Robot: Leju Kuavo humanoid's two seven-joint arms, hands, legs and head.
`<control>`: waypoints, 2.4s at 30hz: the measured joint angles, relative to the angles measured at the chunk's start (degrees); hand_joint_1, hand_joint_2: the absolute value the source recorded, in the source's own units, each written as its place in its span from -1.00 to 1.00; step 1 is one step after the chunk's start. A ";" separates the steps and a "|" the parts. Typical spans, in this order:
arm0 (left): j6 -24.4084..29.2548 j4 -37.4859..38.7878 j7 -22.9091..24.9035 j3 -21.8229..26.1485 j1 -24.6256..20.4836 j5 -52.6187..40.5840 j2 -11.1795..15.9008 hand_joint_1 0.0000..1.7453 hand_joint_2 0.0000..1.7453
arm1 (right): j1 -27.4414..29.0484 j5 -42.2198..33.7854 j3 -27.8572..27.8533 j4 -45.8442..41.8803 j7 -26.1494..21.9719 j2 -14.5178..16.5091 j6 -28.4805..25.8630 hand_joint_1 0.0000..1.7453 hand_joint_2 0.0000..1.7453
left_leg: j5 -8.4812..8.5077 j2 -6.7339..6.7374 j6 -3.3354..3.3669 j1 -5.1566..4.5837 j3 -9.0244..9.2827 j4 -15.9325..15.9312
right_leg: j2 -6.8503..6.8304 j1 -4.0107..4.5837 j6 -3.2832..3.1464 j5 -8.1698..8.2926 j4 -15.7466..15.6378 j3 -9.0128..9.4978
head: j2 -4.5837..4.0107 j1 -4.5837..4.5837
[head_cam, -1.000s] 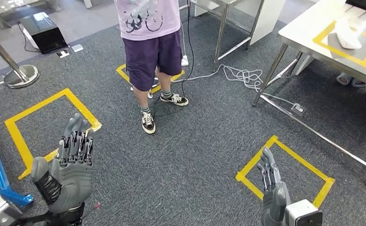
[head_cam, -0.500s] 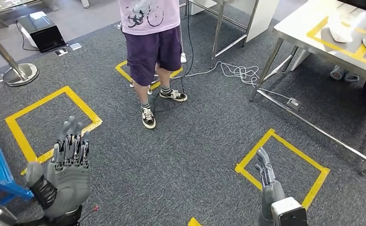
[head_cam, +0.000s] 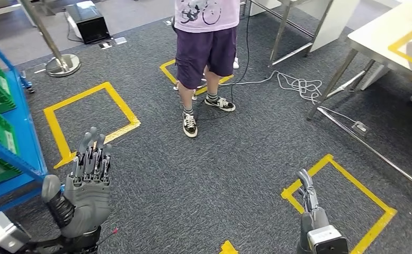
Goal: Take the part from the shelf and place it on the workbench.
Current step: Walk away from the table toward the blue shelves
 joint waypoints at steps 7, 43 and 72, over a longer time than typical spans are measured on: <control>0.09 0.27 -0.06 -0.08 0.11 0.11 0.02 -1.00 -1.00 | 0.79 0.62 0.01 0.15 -0.55 0.07 0.01 -1.00 -1.00 | -6.40 5.89 -1.38 0.14 -6.59 14.12 | -5.16 -0.46 0.33 1.12 -1.42 0.00 | 0.00 -1.84; 0.29 0.61 0.06 -0.21 -0.18 -0.17 -0.36 -1.00 -1.00 | 1.83 1.05 -0.23 0.15 -1.09 0.26 0.00 -1.00 -1.00 | -3.52 10.20 -1.09 0.51 2.12 1.10 | -8.33 -0.83 2.61 -0.08 1.84 -2.14 | 0.00 -2.36; -0.02 1.23 -0.12 -0.30 -0.07 -0.20 -0.43 -1.00 -1.00 | 1.63 0.69 -0.21 0.17 -2.50 0.18 0.02 -1.00 -1.00 | -2.79 9.18 -1.40 0.05 1.47 1.55 | -7.59 -0.49 1.19 0.29 0.40 -1.11 | 0.00 -2.47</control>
